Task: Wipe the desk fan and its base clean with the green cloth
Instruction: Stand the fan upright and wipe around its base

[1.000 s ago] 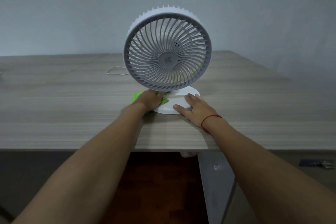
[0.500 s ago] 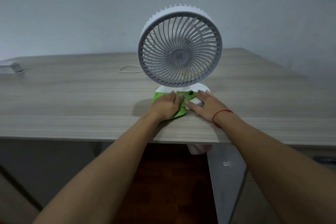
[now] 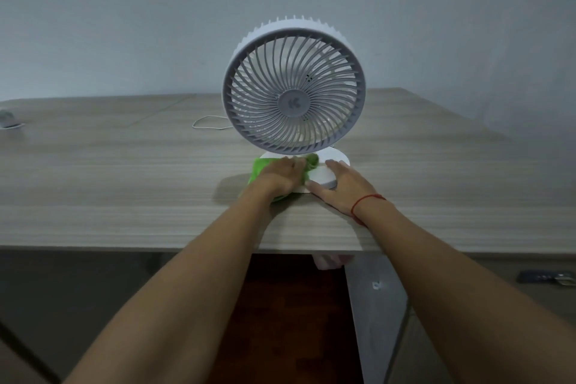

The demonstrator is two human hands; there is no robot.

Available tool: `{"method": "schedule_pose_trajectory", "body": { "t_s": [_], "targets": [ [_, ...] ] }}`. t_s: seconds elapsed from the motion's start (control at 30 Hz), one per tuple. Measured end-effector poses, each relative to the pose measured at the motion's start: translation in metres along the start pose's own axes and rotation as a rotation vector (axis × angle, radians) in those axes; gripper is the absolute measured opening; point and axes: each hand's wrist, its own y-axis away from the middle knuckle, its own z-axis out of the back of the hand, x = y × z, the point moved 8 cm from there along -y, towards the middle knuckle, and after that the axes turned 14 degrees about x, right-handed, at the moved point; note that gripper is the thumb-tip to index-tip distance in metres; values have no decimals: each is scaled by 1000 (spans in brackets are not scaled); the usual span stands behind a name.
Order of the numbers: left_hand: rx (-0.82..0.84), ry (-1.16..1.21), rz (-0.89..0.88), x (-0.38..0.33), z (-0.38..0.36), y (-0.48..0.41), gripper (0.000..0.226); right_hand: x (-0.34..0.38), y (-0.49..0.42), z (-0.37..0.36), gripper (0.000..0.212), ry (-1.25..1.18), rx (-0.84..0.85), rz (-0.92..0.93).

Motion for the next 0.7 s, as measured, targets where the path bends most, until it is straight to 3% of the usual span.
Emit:
{"method": "schedule_pose_trajectory", "body": {
  "t_s": [0.13,0.23,0.33,0.47,0.5,0.63,0.7],
  "targets": [
    [50,107,-137,-28,-16,19,55,3,5,2,75,-40,-3,17],
    [70,205,-180,-23,-10,32,55,0,8,6,55,-217,-1,-7],
    [-79,252,-189,4,15,43,45,-6,6,12,44,-421,-54,-22],
    [-220,312,-61,56,30,37,37,2,10,7,86,-462,-79,-119],
    [-206,357,-45,61,26,34,39,4,9,7,85,-397,-105,-123],
    [-227,306,-32,61,16,34,48,14,1,15,39,-324,-234,21],
    [-260,234,-35,59,17,34,50,12,-1,26,29,-333,-316,47]
  ]
}}
